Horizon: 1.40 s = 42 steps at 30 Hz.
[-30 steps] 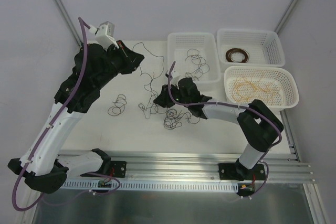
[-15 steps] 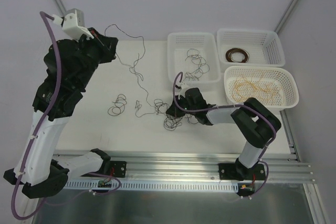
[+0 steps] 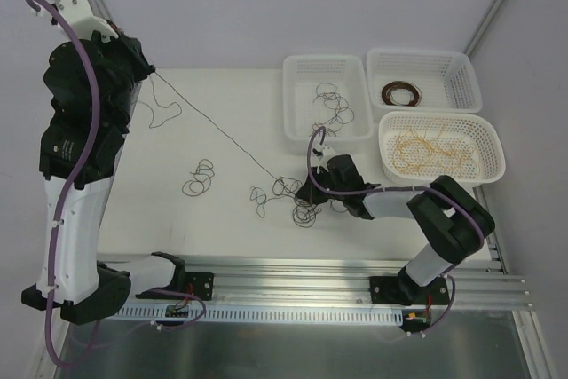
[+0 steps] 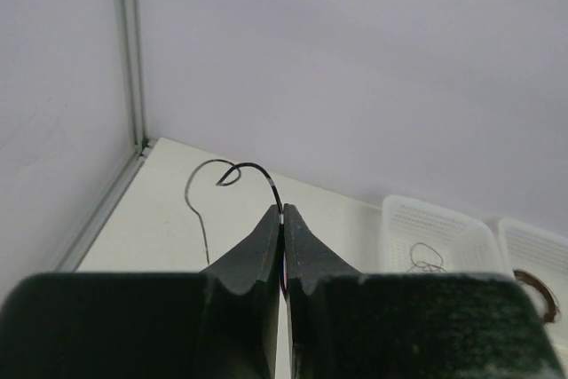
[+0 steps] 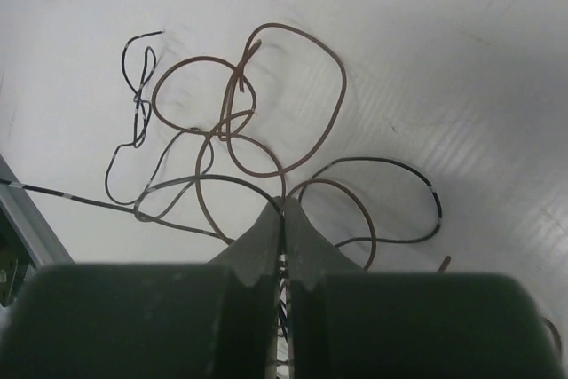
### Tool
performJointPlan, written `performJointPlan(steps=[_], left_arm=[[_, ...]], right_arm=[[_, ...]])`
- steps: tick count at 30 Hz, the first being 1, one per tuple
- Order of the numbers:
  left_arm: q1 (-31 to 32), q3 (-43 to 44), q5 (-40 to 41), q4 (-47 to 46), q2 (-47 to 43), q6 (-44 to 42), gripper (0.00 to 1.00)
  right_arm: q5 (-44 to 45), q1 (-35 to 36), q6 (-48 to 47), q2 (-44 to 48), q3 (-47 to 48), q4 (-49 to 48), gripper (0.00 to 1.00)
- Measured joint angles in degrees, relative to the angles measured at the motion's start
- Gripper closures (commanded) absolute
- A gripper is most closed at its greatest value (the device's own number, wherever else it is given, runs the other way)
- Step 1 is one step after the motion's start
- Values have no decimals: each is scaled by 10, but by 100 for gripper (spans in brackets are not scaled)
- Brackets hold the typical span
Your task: Untangle the cables
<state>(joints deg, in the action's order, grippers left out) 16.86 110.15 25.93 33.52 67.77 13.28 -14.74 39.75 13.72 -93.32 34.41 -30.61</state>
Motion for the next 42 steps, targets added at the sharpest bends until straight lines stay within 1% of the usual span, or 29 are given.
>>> performJointPlan(steps=[1,3,4,5,6,8,10,12,15,18,22,24,28,31,34,38,42], left_arm=[[-5,6,11,0,6,-9,98],[-12,14,25,2,14,-23,98],[-16,15,31,3,16,-28,98],[-17,15,32,3,17,-31,99],[-20,14,32,3,18,-33,99],[-20,4,16,-4,13,-28,100],[-20,-21,-8,-7,0,-17,100],[-20,-53,-52,-9,-10,0,100],[-20,-101,-119,-11,-16,29,100],[-20,-144,-169,-9,-16,50,100],[-20,-177,-219,-4,-21,73,100],[-20,-184,-244,-2,-28,85,100],[-20,-191,-278,-3,-45,110,100],[-20,-197,-292,-7,-55,129,100],[-20,-202,-302,-9,-59,145,100],[-20,-211,-311,-12,-59,164,100],[-20,-215,-316,-13,-59,177,100]], right_arm=[[5,-2,-3,8,-2,8,99],[17,-5,-9,30,-7,28,93],[21,-5,-11,40,-8,37,88],[26,-6,-16,54,-8,52,74],[32,-7,-21,67,-8,68,66],[41,-8,-40,97,-8,106,55],[49,-8,-57,126,-6,144,52],[58,-6,-78,155,4,188,50],[76,3,-107,189,33,248,49],[95,7,-130,222,65,296,44],[100,13,-163,257,112,355,36],[92,25,-179,262,139,375,34],[43,55,-193,258,169,365,27],[6,76,-192,228,184,334,26],[-23,94,-176,171,191,274,26],[-55,116,-138,68,199,187,26],[-73,144,-112,-18,220,135,26]])
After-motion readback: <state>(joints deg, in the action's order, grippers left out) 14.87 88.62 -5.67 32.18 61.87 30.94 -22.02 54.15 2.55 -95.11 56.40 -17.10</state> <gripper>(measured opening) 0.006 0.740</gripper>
